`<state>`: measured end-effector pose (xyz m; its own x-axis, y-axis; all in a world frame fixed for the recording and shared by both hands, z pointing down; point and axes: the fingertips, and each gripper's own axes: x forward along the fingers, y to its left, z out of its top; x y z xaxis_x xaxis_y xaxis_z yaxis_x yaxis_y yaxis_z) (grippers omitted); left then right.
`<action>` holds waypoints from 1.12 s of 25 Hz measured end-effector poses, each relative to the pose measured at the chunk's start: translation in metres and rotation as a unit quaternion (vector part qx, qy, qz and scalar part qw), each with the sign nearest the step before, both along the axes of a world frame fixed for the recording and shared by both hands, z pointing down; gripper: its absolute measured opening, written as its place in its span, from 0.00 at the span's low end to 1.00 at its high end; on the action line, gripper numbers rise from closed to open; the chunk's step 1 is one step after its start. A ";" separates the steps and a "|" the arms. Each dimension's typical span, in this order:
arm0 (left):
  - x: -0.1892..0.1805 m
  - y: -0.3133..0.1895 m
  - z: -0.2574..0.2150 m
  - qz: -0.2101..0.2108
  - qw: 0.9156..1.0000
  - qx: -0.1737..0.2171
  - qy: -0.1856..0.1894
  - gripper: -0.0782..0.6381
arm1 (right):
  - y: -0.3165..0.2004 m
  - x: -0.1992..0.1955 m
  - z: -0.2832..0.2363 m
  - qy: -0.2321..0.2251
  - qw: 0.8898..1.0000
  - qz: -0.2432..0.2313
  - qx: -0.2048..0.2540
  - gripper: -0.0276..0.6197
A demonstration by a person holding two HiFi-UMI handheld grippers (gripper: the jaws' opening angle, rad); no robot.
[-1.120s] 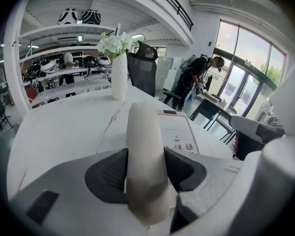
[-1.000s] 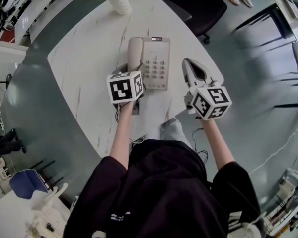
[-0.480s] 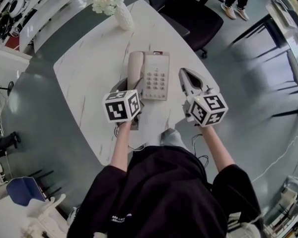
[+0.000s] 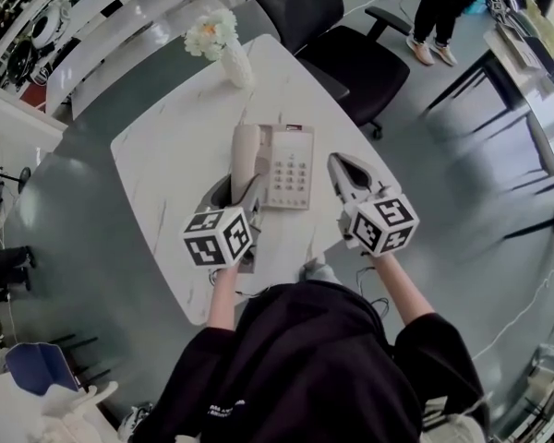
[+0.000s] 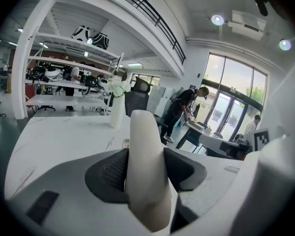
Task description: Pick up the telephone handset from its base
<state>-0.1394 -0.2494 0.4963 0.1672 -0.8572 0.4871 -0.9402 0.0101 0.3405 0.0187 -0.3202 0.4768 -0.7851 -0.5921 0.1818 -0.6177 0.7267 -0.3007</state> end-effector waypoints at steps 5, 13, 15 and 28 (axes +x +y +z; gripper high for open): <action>-0.003 0.013 -0.025 -0.005 0.999 0.041 0.003 0.41 | 0.005 0.001 -0.014 -0.013 1.000 -0.006 0.011 0.03; -0.011 0.031 -0.051 -0.022 0.995 0.094 -0.005 0.41 | 0.008 0.009 -0.031 -0.043 0.999 -0.007 0.028 0.03; -0.012 0.036 -0.057 -0.027 0.994 0.105 -0.004 0.41 | 0.009 0.012 -0.035 -0.049 0.998 -0.005 0.031 0.03; -0.031 0.057 -0.096 -0.069 0.979 0.193 -0.004 0.41 | 0.012 0.023 -0.060 -0.067 0.996 -0.009 0.065 0.03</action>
